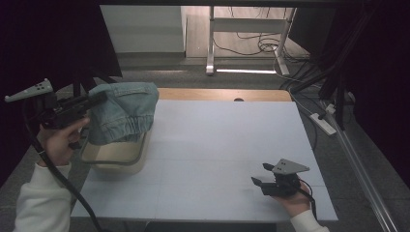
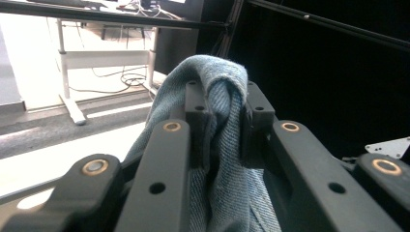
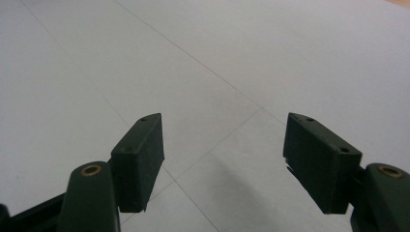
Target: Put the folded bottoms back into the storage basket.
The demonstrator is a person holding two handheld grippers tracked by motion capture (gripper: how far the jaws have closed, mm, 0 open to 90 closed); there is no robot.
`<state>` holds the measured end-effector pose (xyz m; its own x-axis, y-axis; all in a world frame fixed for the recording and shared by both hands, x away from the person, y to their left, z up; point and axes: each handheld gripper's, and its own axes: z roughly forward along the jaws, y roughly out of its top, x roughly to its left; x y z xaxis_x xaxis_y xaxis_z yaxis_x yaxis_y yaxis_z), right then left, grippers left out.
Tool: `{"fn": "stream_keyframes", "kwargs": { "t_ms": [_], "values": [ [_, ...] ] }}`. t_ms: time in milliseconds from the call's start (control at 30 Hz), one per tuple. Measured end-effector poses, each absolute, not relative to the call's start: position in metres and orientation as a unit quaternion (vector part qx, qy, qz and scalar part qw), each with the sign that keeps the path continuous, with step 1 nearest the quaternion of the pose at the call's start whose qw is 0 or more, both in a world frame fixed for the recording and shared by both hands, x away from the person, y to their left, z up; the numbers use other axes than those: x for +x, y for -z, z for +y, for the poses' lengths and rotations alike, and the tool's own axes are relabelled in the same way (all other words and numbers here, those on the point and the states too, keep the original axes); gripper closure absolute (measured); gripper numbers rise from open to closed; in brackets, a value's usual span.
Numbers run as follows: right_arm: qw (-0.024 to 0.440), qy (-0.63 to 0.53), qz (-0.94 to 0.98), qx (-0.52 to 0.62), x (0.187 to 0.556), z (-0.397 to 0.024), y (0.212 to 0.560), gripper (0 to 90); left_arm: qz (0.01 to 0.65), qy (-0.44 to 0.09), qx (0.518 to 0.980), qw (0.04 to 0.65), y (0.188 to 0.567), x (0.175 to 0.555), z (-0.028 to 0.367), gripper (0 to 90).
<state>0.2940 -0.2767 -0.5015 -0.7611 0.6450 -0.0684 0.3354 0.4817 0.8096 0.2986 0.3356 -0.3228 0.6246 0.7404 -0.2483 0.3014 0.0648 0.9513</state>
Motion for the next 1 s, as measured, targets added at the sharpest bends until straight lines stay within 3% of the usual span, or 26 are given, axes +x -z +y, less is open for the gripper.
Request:
{"fn": "stream_keyframes", "kwargs": {
  "t_ms": [1000],
  "values": [
    [0.186, -0.412, 0.842, 0.293, 0.295, -0.275, 0.503, 30.6, 0.432, -0.168, 0.666, 0.584, 0.356, 0.298, 0.358, 76.8]
  ]
}}
